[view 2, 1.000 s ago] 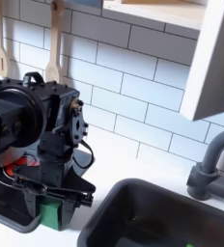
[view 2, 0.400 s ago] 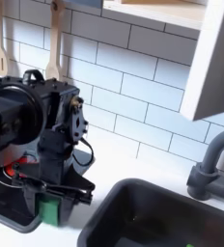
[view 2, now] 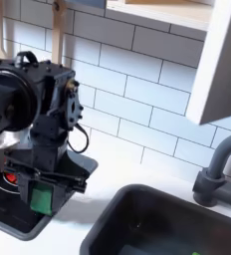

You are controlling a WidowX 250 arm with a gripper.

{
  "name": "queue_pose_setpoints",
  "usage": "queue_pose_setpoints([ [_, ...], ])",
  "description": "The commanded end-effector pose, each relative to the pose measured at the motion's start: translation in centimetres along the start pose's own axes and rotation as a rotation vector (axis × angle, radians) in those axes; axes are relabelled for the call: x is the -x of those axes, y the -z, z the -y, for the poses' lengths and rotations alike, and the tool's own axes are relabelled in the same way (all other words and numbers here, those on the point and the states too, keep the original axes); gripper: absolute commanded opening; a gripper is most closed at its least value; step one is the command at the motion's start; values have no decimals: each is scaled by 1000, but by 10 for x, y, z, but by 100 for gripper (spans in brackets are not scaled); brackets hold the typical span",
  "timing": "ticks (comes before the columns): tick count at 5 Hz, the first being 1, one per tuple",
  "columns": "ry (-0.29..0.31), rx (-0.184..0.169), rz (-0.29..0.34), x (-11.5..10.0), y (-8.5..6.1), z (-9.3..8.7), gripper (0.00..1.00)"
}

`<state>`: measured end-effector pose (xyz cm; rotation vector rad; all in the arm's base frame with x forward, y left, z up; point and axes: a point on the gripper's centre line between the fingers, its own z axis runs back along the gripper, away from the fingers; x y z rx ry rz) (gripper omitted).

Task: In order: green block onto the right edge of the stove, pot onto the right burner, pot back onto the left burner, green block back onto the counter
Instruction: 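Move the green block onto the right edge of the stove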

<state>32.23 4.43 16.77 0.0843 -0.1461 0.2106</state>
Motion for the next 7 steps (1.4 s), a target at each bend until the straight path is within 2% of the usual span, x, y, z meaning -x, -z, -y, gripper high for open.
queue_pose_setpoints([
  [1,-24,-32,-42,2,9,-25,0],
  [2,-19,-39,-41,1,12,-32,0],
  [4,3,-21,-56,10,19,-26,0],
  [5,-9,-34,-57,10,20,-30,0],
  [6,-17,-50,-63,9,19,-35,100],
  [7,-19,-48,-53,8,14,-32,100],
])
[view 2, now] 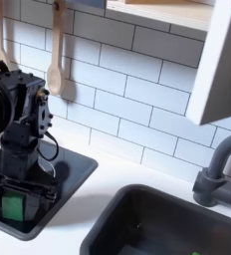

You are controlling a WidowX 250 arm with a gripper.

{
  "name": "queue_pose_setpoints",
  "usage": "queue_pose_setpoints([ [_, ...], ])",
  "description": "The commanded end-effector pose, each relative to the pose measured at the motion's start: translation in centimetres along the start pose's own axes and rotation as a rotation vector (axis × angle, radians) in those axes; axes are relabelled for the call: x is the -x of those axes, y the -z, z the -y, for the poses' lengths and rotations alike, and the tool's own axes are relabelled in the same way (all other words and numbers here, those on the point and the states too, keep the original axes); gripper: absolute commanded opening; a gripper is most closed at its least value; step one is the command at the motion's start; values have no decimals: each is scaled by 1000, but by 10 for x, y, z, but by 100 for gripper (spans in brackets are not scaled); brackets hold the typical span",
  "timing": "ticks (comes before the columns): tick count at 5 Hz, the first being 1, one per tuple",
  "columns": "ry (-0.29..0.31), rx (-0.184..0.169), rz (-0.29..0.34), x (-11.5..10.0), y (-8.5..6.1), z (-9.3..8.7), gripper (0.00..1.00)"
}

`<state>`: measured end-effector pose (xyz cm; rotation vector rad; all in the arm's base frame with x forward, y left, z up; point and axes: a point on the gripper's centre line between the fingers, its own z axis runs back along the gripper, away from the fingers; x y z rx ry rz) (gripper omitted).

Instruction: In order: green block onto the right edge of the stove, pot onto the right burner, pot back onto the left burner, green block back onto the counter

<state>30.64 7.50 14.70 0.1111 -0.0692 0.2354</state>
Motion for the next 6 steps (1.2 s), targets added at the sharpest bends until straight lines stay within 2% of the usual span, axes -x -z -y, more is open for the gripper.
queue_pose_setpoints([
  [1,-13,-4,27,-8,-10,0,100],
  [4,-43,9,102,-33,-49,-5,100],
  [6,-66,-2,101,-55,-48,-16,100],
])
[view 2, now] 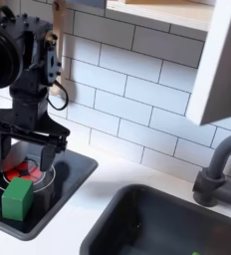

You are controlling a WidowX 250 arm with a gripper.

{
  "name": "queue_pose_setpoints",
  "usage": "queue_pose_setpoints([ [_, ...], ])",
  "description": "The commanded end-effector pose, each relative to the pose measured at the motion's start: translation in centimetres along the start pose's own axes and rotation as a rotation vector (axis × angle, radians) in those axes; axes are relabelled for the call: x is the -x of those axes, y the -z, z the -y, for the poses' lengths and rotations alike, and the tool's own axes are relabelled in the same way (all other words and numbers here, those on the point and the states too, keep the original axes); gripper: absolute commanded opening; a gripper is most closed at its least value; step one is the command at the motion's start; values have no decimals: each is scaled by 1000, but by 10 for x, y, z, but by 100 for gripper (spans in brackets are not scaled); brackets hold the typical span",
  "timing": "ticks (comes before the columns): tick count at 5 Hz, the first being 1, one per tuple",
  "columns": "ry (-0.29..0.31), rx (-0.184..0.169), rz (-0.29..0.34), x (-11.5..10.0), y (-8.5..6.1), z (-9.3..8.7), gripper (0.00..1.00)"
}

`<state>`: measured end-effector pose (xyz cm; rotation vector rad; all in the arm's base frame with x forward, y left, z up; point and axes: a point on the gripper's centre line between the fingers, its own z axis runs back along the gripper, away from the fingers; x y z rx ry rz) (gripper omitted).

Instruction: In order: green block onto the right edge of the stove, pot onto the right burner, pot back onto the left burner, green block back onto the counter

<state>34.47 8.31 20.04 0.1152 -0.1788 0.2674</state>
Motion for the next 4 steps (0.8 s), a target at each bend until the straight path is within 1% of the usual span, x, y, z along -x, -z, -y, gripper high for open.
queue_pose_setpoints([
  [1,-58,-15,-9,-24,7,-24,100],
  [2,-85,-21,-12,-33,8,-34,100],
  [3,-100,-20,-15,-35,7,-37,100],
  [4,-94,-21,-11,-39,8,-39,100],
])
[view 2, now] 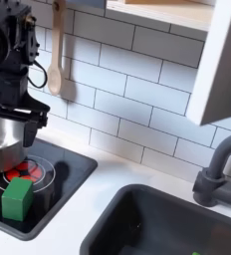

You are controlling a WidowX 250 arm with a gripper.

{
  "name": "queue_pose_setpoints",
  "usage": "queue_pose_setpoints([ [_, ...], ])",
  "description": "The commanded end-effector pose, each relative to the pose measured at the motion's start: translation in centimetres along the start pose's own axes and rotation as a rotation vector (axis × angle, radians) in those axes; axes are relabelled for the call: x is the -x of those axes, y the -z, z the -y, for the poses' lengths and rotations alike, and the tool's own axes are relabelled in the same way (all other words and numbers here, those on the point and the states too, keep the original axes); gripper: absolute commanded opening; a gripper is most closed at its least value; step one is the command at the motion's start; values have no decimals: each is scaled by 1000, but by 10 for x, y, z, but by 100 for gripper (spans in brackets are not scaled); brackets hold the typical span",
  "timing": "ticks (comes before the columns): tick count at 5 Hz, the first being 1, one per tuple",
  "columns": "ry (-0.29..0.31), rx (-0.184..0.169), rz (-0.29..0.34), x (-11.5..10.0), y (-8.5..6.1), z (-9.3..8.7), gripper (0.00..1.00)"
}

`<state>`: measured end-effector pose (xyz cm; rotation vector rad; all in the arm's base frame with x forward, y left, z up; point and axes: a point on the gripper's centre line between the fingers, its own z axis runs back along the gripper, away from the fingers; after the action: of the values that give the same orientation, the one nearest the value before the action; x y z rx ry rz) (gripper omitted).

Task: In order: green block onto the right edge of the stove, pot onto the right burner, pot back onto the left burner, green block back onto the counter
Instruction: 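Move the pot onto the right burner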

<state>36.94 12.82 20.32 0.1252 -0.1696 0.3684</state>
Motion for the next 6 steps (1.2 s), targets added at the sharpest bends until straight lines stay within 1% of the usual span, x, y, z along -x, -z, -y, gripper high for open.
queue_pose_setpoints([
  [1,10,-6,-8,-9,2,-6,100],
  [3,-17,-10,-21,-16,4,-18,100],
  [5,-45,-22,-69,-13,16,-31,100],
  [6,-57,-21,-74,-11,17,-35,100],
])
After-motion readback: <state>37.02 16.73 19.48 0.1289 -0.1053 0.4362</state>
